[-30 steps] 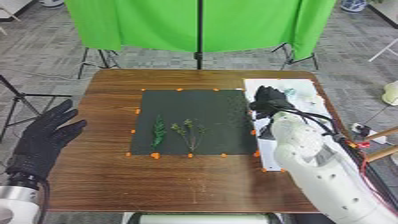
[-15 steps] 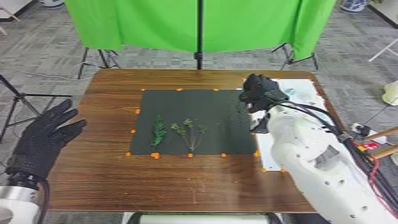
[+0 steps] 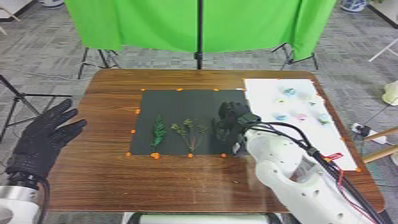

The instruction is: Arrange flowers

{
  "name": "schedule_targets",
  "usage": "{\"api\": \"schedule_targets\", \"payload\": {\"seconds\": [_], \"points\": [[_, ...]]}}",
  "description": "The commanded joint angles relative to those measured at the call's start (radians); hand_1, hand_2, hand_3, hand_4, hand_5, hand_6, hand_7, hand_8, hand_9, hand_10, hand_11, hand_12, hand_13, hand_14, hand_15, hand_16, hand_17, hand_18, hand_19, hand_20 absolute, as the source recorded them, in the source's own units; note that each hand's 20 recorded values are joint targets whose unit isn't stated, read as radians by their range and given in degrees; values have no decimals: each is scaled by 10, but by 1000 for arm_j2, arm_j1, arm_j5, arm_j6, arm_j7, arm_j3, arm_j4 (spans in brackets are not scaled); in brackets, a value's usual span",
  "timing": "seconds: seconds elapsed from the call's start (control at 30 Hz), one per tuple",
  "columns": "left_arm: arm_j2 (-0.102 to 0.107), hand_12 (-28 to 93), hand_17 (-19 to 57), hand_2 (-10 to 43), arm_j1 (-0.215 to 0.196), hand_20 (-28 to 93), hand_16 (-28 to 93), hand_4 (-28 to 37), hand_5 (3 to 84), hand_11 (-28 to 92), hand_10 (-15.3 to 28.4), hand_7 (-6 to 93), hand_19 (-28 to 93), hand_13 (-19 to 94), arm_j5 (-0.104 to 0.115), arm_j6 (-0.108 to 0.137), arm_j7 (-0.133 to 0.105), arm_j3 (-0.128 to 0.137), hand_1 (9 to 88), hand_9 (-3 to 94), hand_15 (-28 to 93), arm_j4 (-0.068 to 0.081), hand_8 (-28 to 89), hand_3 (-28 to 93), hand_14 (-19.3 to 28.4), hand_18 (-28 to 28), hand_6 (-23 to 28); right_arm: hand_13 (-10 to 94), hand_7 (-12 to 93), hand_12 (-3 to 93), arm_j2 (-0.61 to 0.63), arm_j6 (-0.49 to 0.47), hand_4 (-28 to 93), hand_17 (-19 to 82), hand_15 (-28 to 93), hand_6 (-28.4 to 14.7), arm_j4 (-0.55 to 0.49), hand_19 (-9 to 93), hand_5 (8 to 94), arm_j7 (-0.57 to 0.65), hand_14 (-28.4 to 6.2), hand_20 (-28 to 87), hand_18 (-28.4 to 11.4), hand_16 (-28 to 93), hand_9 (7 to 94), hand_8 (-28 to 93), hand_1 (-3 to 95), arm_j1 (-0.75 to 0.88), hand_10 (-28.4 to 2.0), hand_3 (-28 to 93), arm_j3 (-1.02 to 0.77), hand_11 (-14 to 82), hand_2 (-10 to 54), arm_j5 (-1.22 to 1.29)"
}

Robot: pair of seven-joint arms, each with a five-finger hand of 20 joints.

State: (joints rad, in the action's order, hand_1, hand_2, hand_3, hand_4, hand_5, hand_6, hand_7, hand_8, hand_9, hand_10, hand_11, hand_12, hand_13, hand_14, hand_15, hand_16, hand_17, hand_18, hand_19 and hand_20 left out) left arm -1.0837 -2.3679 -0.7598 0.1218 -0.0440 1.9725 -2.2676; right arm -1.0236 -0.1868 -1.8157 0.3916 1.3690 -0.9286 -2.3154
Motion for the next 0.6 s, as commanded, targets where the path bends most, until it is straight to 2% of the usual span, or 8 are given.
{"api": "schedule_targets", "payload": {"seconds": [0.03, 0.23, 0.6], "points": [[-7, 75, -74, 77, -9, 58, -57, -264, 341, 221, 112, 176, 523, 278, -1, -3, 2, -2, 269, 284, 463, 6, -114, 731, 141, 206, 25, 916, 718, 264, 28, -4, -168, 617, 695, -49, 20, 932, 671, -54, -21, 635, -155, 290, 937, 146, 381, 3, -61, 881, -8, 480, -56, -26], [-3, 74, -74, 79, -13, 59, -57, -263, 341, 223, 114, 175, 523, 278, 5, 0, 1, -3, 268, 284, 462, 5, -113, 731, 141, 206, 25, 901, 719, 286, 48, -45, -190, 603, 698, -46, 38, 932, 660, -85, -23, 625, -154, 290, 930, 142, 380, 10, -62, 881, -2, 470, -46, -37], [-4, 74, -74, 79, 0, 60, -56, -264, 342, 223, 114, 174, 522, 278, 0, -6, 11, -6, 268, 284, 461, 10, -114, 731, 142, 206, 26, 891, 724, 291, 63, -78, -213, 594, 699, -39, 67, 932, 651, -119, -24, 617, -153, 287, 922, 135, 387, 23, -63, 869, 0, 465, -37, -36]]}}
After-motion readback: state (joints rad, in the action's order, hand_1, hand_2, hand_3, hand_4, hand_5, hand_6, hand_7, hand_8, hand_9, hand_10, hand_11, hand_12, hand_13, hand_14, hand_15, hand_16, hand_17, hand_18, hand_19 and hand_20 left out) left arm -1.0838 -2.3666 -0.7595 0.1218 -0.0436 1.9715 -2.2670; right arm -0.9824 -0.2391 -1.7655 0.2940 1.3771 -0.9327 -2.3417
